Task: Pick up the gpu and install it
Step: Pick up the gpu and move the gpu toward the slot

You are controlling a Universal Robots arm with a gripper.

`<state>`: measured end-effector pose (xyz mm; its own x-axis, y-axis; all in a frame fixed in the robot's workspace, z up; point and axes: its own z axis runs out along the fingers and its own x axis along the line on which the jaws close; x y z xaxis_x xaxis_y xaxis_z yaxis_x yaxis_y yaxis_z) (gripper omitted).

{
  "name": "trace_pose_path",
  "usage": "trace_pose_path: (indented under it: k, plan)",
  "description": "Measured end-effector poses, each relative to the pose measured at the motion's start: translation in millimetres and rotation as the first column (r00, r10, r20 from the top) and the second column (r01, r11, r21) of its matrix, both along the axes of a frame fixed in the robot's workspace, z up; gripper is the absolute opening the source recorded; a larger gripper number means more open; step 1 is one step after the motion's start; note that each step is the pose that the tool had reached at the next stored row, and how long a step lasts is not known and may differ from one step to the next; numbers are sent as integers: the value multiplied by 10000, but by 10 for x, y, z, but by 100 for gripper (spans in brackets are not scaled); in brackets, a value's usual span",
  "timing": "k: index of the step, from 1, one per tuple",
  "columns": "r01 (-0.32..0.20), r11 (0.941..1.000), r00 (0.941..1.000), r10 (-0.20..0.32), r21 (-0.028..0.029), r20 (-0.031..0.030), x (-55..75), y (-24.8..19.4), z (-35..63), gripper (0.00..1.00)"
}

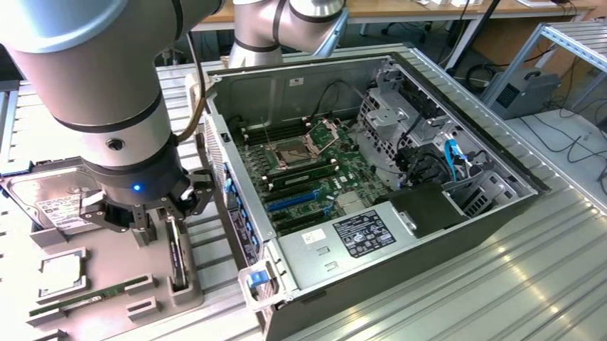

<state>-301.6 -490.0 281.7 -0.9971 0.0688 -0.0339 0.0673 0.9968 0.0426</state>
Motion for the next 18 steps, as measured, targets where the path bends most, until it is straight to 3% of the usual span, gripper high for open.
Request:
trace_pose_path:
  k: [6,18]
  plan:
    - [0,10000,10000,0,-1,-2,0,0,-134,42]
    - [0,10000,10000,0,-1,-3,40,0,-146,42]
